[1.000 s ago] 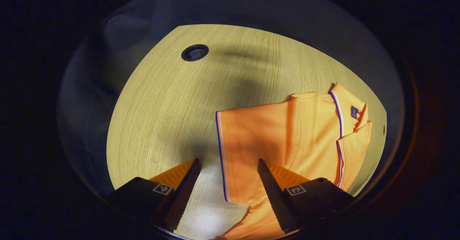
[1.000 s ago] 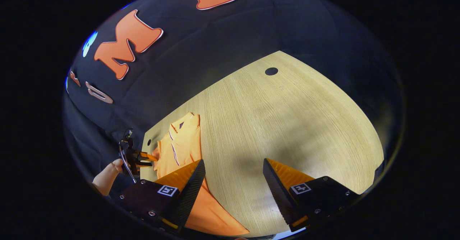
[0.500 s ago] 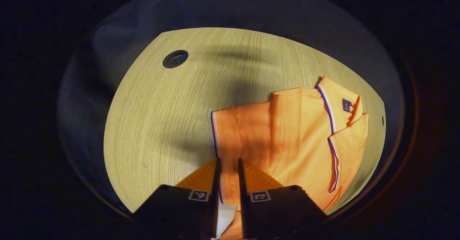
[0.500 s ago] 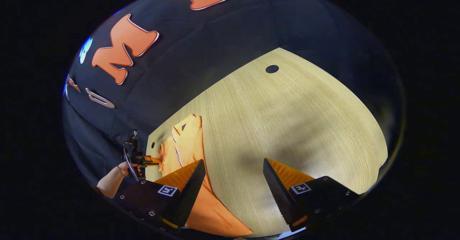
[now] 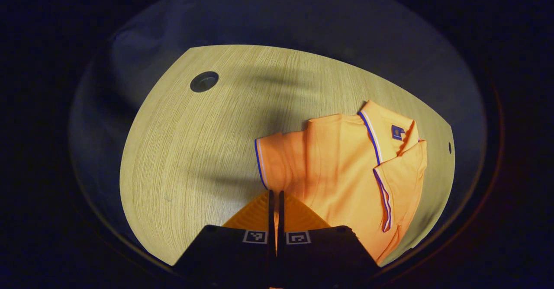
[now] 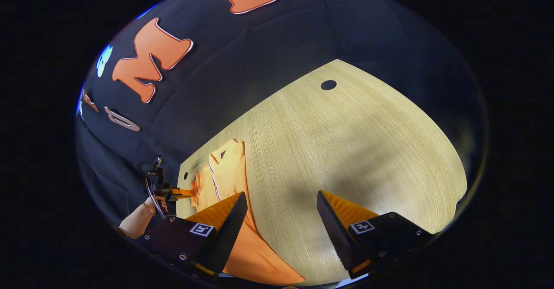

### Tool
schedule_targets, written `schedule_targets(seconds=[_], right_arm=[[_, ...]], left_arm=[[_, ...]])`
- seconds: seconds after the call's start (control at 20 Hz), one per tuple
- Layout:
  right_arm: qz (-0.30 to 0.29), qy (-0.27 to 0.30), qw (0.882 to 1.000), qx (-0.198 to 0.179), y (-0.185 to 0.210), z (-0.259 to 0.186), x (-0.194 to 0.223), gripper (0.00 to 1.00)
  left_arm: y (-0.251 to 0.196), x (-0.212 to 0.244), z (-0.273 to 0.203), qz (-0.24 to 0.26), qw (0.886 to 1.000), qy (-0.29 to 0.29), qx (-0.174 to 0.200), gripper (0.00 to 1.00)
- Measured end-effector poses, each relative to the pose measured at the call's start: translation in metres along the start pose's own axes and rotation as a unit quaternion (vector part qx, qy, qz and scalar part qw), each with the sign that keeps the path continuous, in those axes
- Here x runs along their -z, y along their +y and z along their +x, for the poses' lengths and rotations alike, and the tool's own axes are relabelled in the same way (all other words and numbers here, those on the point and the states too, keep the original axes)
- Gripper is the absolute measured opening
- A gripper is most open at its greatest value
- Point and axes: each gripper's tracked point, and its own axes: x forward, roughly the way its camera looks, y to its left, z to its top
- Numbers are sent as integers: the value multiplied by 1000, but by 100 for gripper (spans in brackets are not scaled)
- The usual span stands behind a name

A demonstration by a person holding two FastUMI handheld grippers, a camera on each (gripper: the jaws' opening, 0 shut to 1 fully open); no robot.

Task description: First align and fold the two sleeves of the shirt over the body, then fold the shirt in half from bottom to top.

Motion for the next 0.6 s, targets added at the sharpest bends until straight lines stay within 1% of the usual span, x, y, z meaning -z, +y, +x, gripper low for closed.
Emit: schedule_targets(seconds=[0.1,0.15,0.35,0.4,0.45,0.5,0.55,0.6], right_arm=[[-4,2,1000,-4,2,0,1,98],[-6,3,1000,-6,4,0,1,98],[-9,5,1000,-16,10,-1,5,98],[-9,6,1000,-18,11,-3,5,98],[-10,6,1000,-19,13,-3,6,98],[-12,6,1000,-19,14,-5,8,98],[-14,7,1000,-20,15,-6,9,98],[-16,7,1000,-19,16,-7,11,98]], left_arm=[[-20,-3,-14,6,1000,-12,19,1],[-35,-3,-21,12,999,-13,36,1],[-119,3,-44,35,994,-15,100,1],[-145,9,-47,37,992,-5,123,2],[-171,18,-53,39,987,7,154,5],[-194,25,-59,41,983,14,176,15],[-212,32,-65,45,980,20,193,26],[-225,36,-71,48,977,23,206,59]])
